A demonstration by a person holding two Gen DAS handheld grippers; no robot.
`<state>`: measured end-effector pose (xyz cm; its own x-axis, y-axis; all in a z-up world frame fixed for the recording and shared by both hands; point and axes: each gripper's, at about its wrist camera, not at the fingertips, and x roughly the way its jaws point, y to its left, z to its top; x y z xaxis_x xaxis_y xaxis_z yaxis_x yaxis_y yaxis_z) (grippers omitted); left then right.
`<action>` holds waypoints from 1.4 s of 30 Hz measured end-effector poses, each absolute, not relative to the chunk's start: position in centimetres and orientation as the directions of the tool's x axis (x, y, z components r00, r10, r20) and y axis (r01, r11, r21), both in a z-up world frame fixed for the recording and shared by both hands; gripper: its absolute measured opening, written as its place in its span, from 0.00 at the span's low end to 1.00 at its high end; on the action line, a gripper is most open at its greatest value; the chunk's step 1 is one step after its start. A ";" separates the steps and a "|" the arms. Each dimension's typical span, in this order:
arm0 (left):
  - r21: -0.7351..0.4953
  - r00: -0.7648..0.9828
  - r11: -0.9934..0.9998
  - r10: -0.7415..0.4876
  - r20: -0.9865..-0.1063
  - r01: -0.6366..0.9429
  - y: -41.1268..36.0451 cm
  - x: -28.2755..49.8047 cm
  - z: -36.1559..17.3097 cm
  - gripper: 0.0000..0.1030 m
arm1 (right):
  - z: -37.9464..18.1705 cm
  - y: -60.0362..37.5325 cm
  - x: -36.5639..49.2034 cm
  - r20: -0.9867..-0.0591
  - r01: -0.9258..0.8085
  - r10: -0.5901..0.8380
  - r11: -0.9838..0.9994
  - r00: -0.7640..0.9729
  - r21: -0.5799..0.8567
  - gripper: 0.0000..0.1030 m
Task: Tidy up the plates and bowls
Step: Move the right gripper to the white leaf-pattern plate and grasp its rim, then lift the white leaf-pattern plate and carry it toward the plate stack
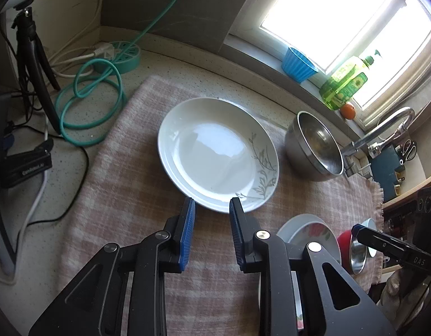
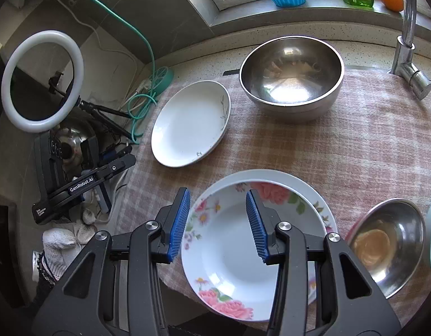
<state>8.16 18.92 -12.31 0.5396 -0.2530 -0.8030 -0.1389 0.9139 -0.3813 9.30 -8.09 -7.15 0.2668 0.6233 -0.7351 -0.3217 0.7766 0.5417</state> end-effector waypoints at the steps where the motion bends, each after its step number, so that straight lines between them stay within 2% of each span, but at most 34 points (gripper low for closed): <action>1: -0.379 0.539 0.915 -0.251 -0.804 -0.140 19.5 8.7 -12.3 0.23 | -7.3 -7.7 9.7 -0.733 -0.311 0.625 0.777 0.269 0.548 0.42; 9: -0.383 0.507 0.911 -0.261 -0.822 -0.151 23.7 13.6 -14.1 0.23 | -9.5 -5.4 13.7 -0.728 -0.199 0.630 0.777 0.271 0.598 0.42; 12: -0.373 0.493 0.916 -0.260 -0.831 -0.147 24.2 15.1 -14.8 0.23 | -10.4 -4.4 15.1 -0.741 -0.177 0.616 0.787 0.266 0.591 0.36; 17: -0.413 0.467 0.900 -0.308 -0.829 -0.139 24.9 17.2 -15.8 0.23 | -12.2 -3.5 17.2 -0.752 -0.127 0.616 0.787 0.235 0.604 0.34; 25: -0.376 0.442 0.918 -0.287 -0.849 -0.125 24.7 19.5 -16.7 0.23 | -13.6 -2.3 18.7 -0.773 -0.111 0.596 0.802 0.218 0.587 0.31; 32: -0.362 0.417 0.928 -0.296 -0.859 -0.087 24.3 20.2 -17.5 0.23 | -14.6 -1.3 19.6 -0.785 -0.109 0.587 0.809 0.196 0.578 0.21; 34: -0.359 0.411 0.930 -0.298 -0.861 -0.076 24.2 20.3 -17.6 0.16 | -14.8 -1.0 19.8 -0.789 -0.112 0.585 0.811 0.190 0.574 0.19; 38: -0.353 0.407 0.934 -0.300 -0.863 -0.061 23.8 20.4 -17.7 0.11 | -15.1 -0.2 20.0 -0.800 -0.125 0.573 0.819 0.176 0.559 0.14; 42: -0.335 0.407 0.941 -0.292 -0.866 -0.037 23.3 20.4 -17.6 0.11 | -15.4 0.5 20.2 -0.810 -0.130 0.561 0.828 0.169 0.546 0.13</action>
